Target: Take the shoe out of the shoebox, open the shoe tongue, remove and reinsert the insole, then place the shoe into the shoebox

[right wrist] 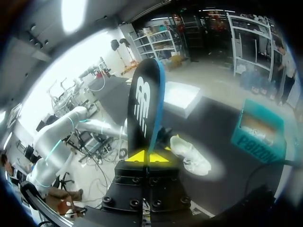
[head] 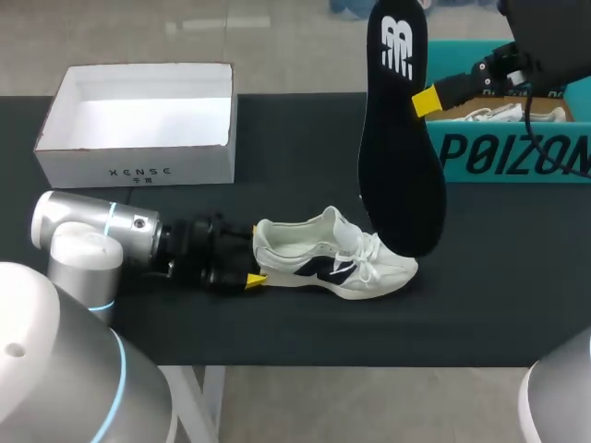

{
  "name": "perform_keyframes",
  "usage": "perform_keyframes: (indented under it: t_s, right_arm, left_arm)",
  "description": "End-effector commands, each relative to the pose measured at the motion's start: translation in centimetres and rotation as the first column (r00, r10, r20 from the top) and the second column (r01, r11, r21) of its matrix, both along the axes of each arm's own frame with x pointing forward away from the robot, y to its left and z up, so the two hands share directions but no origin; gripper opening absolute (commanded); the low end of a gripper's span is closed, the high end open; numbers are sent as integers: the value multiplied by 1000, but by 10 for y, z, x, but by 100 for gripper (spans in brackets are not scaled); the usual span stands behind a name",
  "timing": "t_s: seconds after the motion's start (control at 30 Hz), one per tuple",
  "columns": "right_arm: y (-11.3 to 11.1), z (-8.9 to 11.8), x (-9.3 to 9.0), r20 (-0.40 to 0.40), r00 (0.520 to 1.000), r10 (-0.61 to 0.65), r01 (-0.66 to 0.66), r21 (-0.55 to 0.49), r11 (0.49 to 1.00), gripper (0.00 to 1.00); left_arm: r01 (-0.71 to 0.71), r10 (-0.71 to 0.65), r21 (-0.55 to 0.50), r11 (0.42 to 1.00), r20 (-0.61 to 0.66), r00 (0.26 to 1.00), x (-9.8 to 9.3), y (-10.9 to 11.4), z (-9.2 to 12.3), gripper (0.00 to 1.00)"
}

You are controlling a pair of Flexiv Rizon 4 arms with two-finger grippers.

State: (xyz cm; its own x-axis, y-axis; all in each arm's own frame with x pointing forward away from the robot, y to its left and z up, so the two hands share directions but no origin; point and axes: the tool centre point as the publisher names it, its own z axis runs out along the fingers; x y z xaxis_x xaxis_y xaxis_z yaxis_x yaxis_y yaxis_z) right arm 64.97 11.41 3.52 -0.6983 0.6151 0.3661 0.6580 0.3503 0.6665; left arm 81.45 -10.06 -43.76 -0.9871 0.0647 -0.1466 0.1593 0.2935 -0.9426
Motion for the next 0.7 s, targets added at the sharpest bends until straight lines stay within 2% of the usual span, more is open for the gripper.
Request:
perform_keyframes:
  t_s: [0.03, 0.27, 0.4, 0.6, 0.7]
  right_arm:
    - [2, 1, 2, -4, 1000, 1, -1, -4, 1000, 0]
    - [2, 1, 2, -4, 1000, 1, -1, -4, 1000, 0]
    - [2, 1, 2, -4, 1000, 1, -1, -4, 1000, 0]
    - [2, 1, 2, -4, 1000, 1, -1, -4, 1000, 0]
    - [2, 1, 2, -4, 1000, 1, -1, -4, 1000, 0]
  left_arm:
    - [12, -12, 55, 998, 2, 1000, -4, 32, 8, 100]
    - [48, -47, 120, 992, -13, 999, -6, 60, 8, 100]
    - [65, -65, 248, 967, -8, 998, -4, 69, 18, 100]
    - [112, -111, 518, 848, -34, 993, -6, 63, 48, 100]
    - [116, -112, 611, 783, -46, 993, -6, 54, 65, 100]
